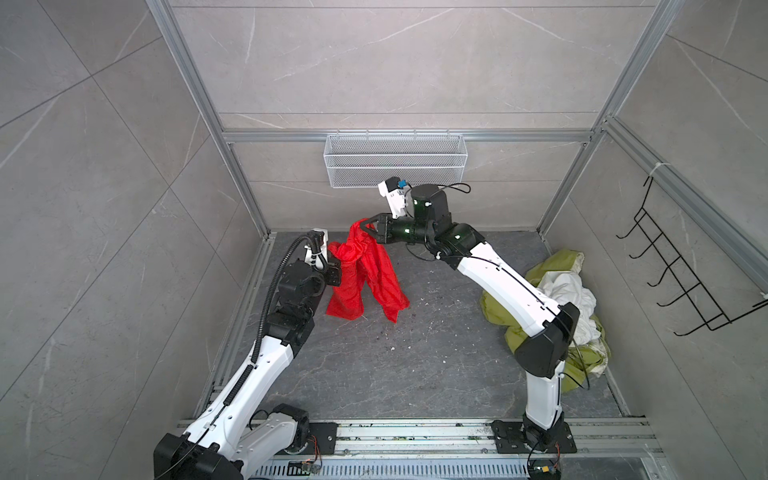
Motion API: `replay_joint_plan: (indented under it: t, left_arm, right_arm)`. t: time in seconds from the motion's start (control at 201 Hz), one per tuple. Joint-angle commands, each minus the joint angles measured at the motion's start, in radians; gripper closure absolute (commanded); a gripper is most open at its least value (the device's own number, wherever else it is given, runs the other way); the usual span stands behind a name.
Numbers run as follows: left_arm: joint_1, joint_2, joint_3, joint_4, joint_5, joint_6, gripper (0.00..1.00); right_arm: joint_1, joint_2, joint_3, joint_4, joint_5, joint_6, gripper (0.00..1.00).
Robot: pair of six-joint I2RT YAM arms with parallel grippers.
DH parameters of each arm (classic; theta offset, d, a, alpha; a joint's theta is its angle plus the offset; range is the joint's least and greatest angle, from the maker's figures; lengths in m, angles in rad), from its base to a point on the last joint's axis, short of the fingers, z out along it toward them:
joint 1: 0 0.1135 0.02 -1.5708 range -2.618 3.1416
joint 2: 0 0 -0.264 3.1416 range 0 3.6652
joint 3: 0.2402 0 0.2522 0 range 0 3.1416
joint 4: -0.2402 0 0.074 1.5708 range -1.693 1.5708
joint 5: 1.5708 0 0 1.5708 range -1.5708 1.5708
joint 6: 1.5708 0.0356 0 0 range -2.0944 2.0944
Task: Pick out a specific cloth from the pile
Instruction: 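Carry the red towel with both grippers away from the pile toward the open floor, then lower the red towel onto the floor with both grippers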
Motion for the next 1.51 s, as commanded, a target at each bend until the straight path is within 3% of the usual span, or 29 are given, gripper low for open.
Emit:
replay_joint_plan:
  t: [0.0, 0.159, 0.289, 0.607, 0.956, 1.503]
  left_arm:
    - [0.024, -0.011, 0.047, 0.035, 0.031, 0.002, 1.0]
    - [0.052, -0.013, 0.043, 0.037, 0.051, -0.018, 1.0]
    - [0.059, 0.0, 0.019, 0.056, 0.057, -0.03, 1.0]
    - [0.058, 0.067, -0.045, 0.121, 0.151, -0.08, 1.0]
    - [0.054, 0.164, -0.091, 0.241, 0.202, -0.156, 1.0]
    - [-0.013, 0.359, 0.067, 0.307, 0.233, -0.169, 1.0]
  right_arm:
    - [0.027, 0.111, 0.182, -0.005, -0.041, 0.057, 1.0]
    - [0.032, 0.264, 0.447, -0.057, -0.072, 0.131, 1.0]
    - [0.029, 0.309, 0.502, -0.099, -0.051, 0.12, 1.0]
    - [-0.001, 0.245, 0.209, -0.025, -0.027, 0.09, 1.0]
    - [-0.048, 0.171, 0.032, 0.012, -0.002, 0.063, 1.0]
    - [-0.15, 0.016, -0.281, 0.101, 0.029, 0.04, 1.0]
